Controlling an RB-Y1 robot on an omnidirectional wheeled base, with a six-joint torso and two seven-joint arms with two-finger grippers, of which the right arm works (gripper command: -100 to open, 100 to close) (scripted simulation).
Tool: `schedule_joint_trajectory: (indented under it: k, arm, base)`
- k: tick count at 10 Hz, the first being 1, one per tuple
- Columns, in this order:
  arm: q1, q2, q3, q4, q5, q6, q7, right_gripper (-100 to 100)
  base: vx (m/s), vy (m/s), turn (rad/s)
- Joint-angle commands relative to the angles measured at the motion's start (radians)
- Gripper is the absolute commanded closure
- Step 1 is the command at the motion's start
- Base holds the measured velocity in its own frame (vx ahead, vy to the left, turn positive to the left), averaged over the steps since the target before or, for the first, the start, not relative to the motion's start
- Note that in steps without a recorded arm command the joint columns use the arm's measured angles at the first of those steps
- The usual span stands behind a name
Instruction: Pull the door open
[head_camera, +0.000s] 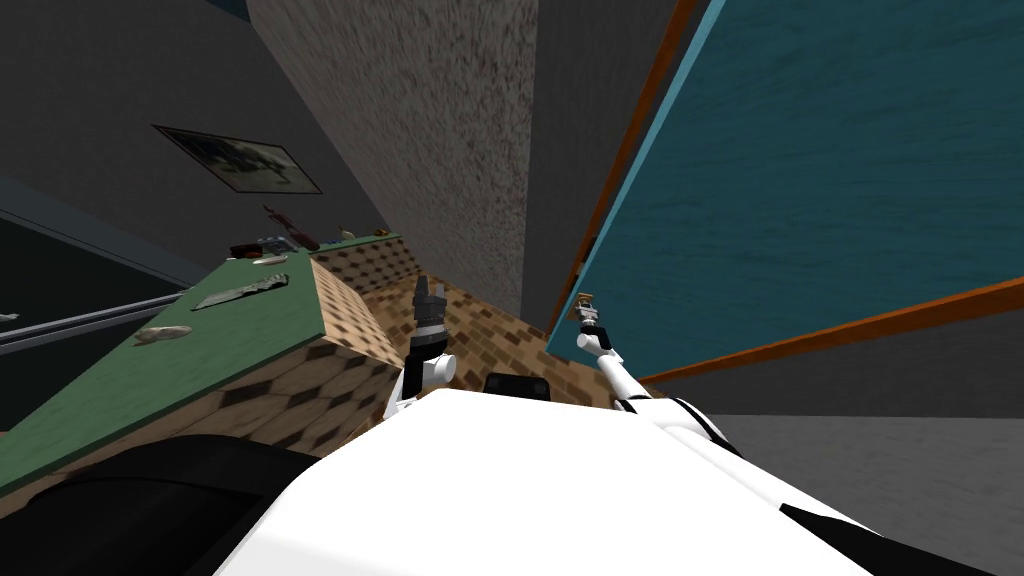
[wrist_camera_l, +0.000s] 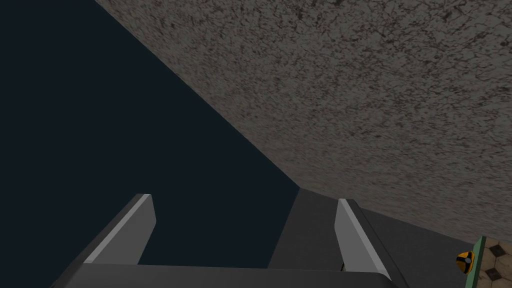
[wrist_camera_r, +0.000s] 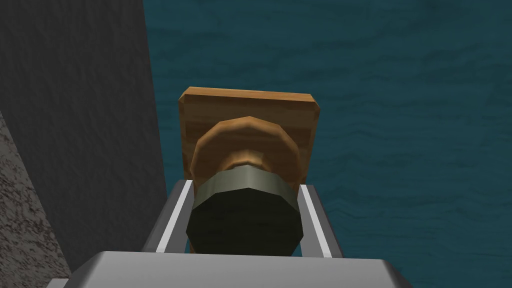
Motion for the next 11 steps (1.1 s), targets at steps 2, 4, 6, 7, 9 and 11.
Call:
schedule_joint_trajectory:
  k: [2, 4, 6, 7, 9, 11]
  arm:
    - [0.02, -0.009, 0.038, -0.045, 0.014, 0.013, -0.028, 100]
    - [0.036, -0.019, 0.071, -0.079, 0.027, 0.024, -0.054, 100]
    - [0.051, -0.027, 0.103, -0.112, 0.04, 0.034, -0.079, 100]
    - [0.055, -0.03, 0.113, -0.122, 0.043, 0.037, -0.087, 100]
    - [0.07, -0.039, 0.145, -0.154, 0.056, 0.046, -0.111, 100]
    - [0.08, -0.04, 0.169, -0.175, 0.06, 0.055, -0.112, 100]
  base:
    - [-0.128, -0.023, -0.028]
    - [-0.131, -0.045, -0.014]
    - [-0.149, -0.058, -0.03]
    - [-0.109, -0.049, -0.008]
    - [-0.096, -0.068, -0.025]
    - [-0.016, -0.008, -0.085]
